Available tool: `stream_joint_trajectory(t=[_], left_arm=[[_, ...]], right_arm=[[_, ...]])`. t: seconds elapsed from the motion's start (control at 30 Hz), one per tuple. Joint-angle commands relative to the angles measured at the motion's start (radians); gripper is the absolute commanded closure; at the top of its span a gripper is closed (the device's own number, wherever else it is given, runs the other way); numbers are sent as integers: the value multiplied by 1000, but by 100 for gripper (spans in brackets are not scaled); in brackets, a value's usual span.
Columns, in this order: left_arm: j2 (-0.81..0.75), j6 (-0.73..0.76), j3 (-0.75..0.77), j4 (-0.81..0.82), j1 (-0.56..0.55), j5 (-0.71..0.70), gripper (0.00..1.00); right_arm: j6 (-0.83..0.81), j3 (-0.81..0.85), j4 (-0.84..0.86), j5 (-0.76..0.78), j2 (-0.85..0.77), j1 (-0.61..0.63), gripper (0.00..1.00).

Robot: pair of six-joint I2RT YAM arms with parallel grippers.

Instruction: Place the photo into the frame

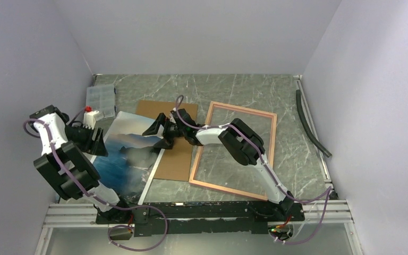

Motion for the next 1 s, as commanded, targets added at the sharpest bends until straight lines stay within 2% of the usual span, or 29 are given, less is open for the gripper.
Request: stream_joint_trajectory(t=[0.0, 0.17, 0.3, 0.43, 0.6, 0.77, 0.97], left_arm=[[-9, 144, 41, -60, 79, -45, 34], [79, 105, 131, -71, 128, -3, 35], [-1, 245, 2, 17, 136, -99, 34], [-144, 396, -171, 79, 140, -172, 32], [-222, 514, -310, 97, 145, -207, 31], [-235, 608, -353, 104, 163, -217, 30], [-230, 746, -352, 58, 215, -166, 29]], right_arm=[[-256, 112, -380, 20, -89, -4, 0], [-430, 117, -685, 100, -173, 1, 0], [-504, 113, -825, 153, -211, 1, 0], [-489, 111, -847, 114, -176, 2, 0], [-483, 207, -889, 100, -95, 29, 0], [-419, 216, -841, 116, -50, 43, 1], [-349, 228, -791, 130, -4, 51, 1]])
